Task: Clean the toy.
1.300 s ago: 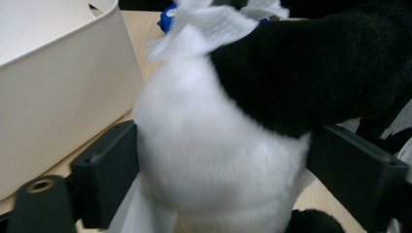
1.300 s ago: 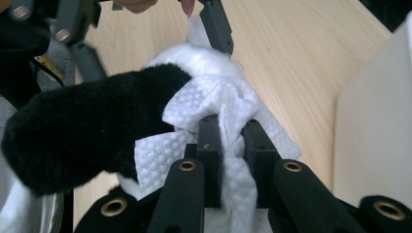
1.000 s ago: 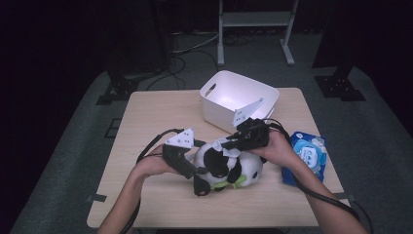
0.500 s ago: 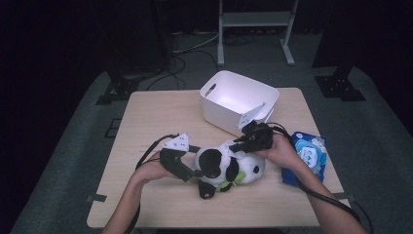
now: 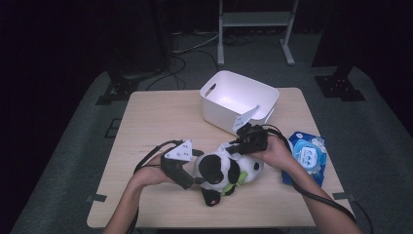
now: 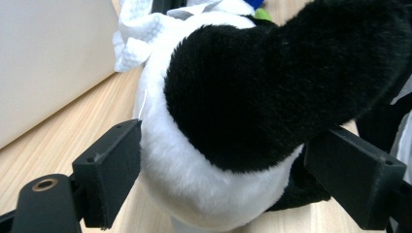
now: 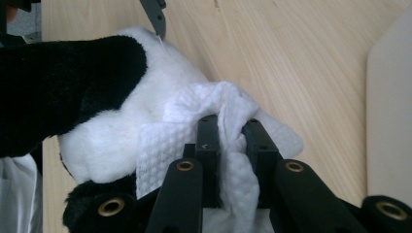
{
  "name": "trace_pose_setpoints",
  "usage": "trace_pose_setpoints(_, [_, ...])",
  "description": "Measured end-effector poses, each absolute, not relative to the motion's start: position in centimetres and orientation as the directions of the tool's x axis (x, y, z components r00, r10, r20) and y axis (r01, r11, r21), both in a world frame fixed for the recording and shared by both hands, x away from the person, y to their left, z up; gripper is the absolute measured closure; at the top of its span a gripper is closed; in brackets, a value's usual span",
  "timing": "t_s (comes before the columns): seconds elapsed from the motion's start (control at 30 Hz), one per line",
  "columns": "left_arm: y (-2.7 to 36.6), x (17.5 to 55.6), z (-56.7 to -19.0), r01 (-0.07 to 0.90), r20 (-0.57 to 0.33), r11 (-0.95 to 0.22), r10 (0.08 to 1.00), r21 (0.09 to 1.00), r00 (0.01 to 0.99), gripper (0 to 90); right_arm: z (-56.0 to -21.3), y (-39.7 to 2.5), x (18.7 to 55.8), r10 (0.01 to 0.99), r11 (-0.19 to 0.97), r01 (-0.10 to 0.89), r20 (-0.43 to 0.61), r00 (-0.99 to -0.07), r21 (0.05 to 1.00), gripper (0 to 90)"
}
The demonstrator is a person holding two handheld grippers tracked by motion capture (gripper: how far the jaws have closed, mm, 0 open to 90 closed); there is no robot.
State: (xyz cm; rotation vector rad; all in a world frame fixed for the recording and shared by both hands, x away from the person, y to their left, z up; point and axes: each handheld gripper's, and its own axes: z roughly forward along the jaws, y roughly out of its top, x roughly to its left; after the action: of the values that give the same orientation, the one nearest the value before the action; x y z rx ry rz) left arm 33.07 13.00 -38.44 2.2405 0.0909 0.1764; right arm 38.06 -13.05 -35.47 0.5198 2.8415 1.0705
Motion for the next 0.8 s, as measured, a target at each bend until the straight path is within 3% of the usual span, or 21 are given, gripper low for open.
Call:
trace_pose_setpoints(0.43, [14.7, 35.1, -40.2, 0.135, 0.013, -0.568, 0.248, 0.812, 0.969, 14.2, -35.7, -13.0, 37.2, 0.320, 0.719, 0.293, 0.075, -0.944, 0.630, 82.1])
trace_pose_setpoints(0.8, [14.9, 35.6, -40.6, 0.163, 0.004, -0.564, 0.282, 0.810, 0.959, 14.3, -35.3, -13.4, 36.7, 0.327, 0.719, 0.289, 0.061, -0.943, 0.632, 82.0])
